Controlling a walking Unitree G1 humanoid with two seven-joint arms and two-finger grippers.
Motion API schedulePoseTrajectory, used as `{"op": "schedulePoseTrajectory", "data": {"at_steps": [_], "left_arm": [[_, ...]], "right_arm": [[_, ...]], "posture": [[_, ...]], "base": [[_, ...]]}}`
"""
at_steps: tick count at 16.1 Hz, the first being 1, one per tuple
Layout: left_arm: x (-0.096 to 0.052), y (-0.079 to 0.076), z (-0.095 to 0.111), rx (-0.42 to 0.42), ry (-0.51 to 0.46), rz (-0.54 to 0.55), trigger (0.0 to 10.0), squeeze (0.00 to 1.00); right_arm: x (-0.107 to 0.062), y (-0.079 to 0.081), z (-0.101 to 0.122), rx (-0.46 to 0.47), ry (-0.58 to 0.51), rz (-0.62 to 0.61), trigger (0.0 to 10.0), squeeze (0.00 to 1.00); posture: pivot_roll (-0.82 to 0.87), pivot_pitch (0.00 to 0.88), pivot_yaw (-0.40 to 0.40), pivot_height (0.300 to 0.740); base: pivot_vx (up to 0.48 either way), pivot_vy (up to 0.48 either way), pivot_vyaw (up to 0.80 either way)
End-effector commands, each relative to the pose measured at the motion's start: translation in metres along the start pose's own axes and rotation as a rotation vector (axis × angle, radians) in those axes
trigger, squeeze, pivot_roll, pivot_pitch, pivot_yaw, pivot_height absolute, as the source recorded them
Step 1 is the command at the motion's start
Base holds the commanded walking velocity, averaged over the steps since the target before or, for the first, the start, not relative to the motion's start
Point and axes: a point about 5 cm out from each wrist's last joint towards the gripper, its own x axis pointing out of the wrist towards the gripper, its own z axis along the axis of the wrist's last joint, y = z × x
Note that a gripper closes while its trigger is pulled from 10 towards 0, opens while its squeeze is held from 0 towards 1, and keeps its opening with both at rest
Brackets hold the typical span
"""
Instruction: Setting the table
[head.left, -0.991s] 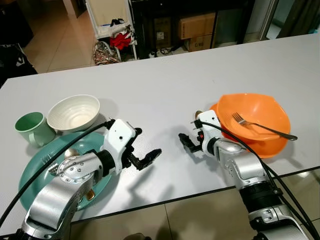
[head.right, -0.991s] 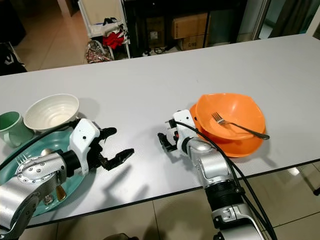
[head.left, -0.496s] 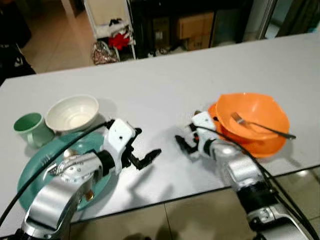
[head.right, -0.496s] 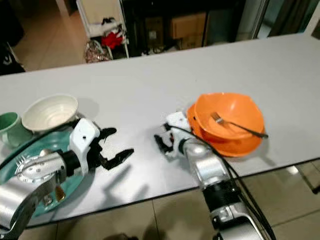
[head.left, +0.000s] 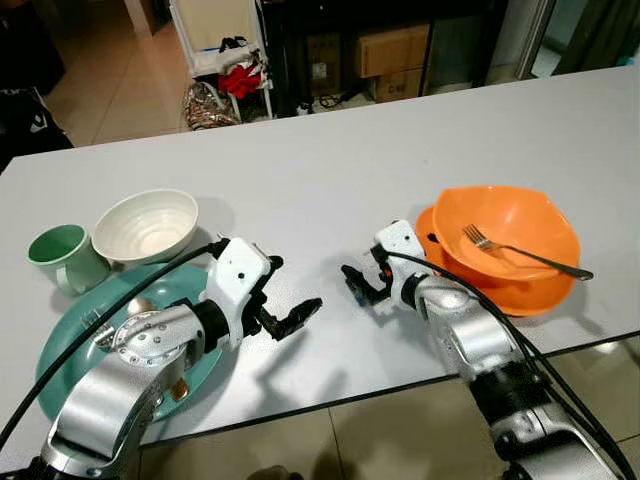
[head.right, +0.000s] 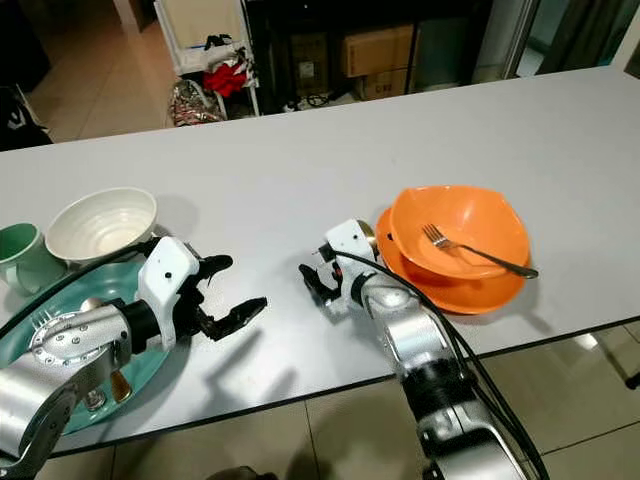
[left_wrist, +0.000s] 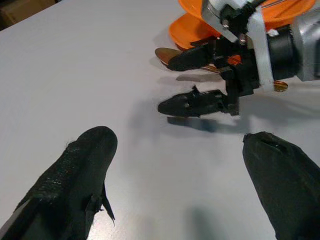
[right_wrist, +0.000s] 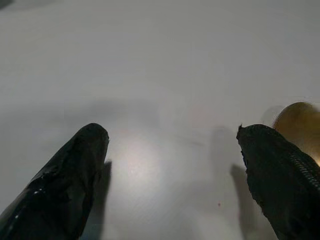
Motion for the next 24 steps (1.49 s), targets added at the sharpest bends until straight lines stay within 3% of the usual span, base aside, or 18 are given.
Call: {"op": "schedulePoseTrajectory", "data": {"at_steps": [1, 5, 10, 15, 20, 24], "left_arm": [[-0.001, 0.003, 0.001, 0.015, 0.008, 0.007, 10.0, 0.0], [-0.002, 0.001, 0.0, 0.013, 0.007, 0.009, 10.0, 0.0], [-0.003, 0.002, 0.0, 0.013, 0.01, 0.012, 10.0, 0.0], [-0.003, 0.003, 0.0, 0.017, 0.011, 0.012, 10.0, 0.0], [-0.003, 0.003, 0.0, 0.018, 0.014, 0.007, 10.0, 0.0], [-0.003, 0.004, 0.0, 0.019, 0.016, 0.009, 10.0, 0.0]], "right_arm": [[0.003, -0.011, 0.006, 0.032, -0.035, -0.064, 10.0, 1.0], [0.004, -0.028, 0.004, 0.126, -0.058, -0.15, 10.0, 1.0], [0.008, -0.034, -0.003, 0.253, -0.013, -0.063, 10.0, 1.0], [0.007, -0.036, -0.003, 0.14, -0.002, -0.011, 10.0, 1.0], [0.006, -0.034, -0.017, 0.224, 0.092, 0.032, 10.0, 1.0], [0.006, -0.019, -0.03, 0.282, 0.157, 0.142, 10.0, 1.0]], "posture": [[0.04, 0.0, 0.096, 0.74], [0.05, 0.0, 0.087, 0.74], [0.05, 0.0, 0.087, 0.74], [0.05, 0.0, 0.097, 0.74], [0.05, 0.0, 0.098, 0.74], [0.05, 0.0, 0.098, 0.74]], "base": [[0.0, 0.0, 0.0], [0.0, 0.0, 0.0], [0.0, 0.0, 0.0], [0.0, 0.0, 0.0], [0.0, 0.0, 0.0], [0.0, 0.0, 0.0]]}}
